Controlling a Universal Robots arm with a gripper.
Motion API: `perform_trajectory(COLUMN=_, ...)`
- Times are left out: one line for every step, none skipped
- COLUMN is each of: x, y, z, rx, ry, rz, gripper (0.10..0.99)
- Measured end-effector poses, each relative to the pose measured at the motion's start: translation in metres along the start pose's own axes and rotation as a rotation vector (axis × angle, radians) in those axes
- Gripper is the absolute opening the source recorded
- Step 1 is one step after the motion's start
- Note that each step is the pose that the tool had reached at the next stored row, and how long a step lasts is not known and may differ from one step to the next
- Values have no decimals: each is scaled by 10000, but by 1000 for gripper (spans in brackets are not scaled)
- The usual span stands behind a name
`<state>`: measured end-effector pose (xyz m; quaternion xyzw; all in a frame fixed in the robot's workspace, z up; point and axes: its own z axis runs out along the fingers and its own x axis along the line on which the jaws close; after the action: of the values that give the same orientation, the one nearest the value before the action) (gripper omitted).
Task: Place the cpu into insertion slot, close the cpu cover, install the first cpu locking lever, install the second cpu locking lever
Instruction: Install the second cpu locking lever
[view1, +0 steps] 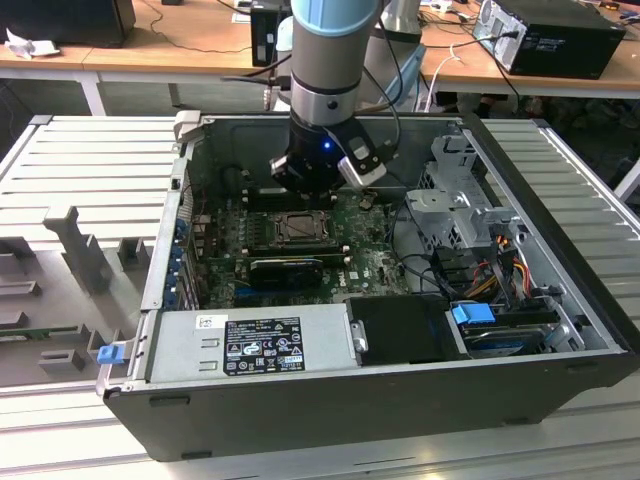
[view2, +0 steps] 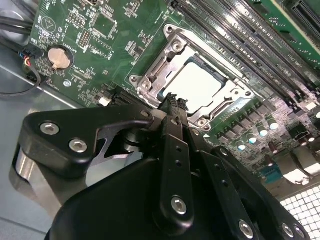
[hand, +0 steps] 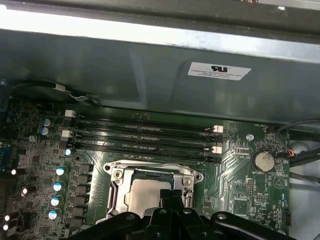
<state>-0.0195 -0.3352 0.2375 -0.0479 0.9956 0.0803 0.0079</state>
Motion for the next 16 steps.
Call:
perform_trajectory(x=1, y=-10, z=-2, rx=0, ry=0, rz=0, gripper=106)
perform_trajectory(x=2, y=-16, z=-3, rx=1, ry=0, rz=0, gripper=106)
perform_trajectory(x=2, y=-21, z=-4, rx=1, ry=0, rz=0, gripper=106)
perform_trajectory(x=3, y=-28, z=-5, rx=1, ry=1, rz=0, gripper=106)
perform_trajectory(x=3, y=-33, z=-5, rx=0, ry=0, rz=0, gripper=106)
perform_trajectory(x=4, y=-39, z=-7, rx=1, ry=0, rz=0, gripper=106)
perform_trajectory(x=4, y=-43, z=-7, rx=0, ry=0, rz=0, gripper=106)
perform_trajectory(x=5, y=-50, z=-8, rx=0, ry=0, rz=0, gripper=106)
perform_trajectory(x=5, y=-54, z=-9, rx=1, ry=0, rz=0, gripper=106)
perform_trajectory(x=6, y=-57, z=-9, rx=0, ry=0, rz=1, gripper=106)
perform_trajectory(x=7, y=-77, z=-13, rx=1, ry=0, rz=-1, gripper=106)
perform_trajectory(x=8, y=-84, z=-14, rx=0, ry=0, rz=1, gripper=106)
perform_trajectory(x=8, y=-82, z=-47, rx=2, ry=1, rz=1, gripper=106)
perform_trajectory(x=6, y=-73, z=-111, rx=1, ry=0, rz=0, gripper=106)
perform_trajectory(x=6, y=-81, z=-121, rx=-2, ry=0, rz=-2, gripper=106)
perform_trajectory(x=9, y=-103, z=-126, rx=1, ry=1, rz=0, gripper=106)
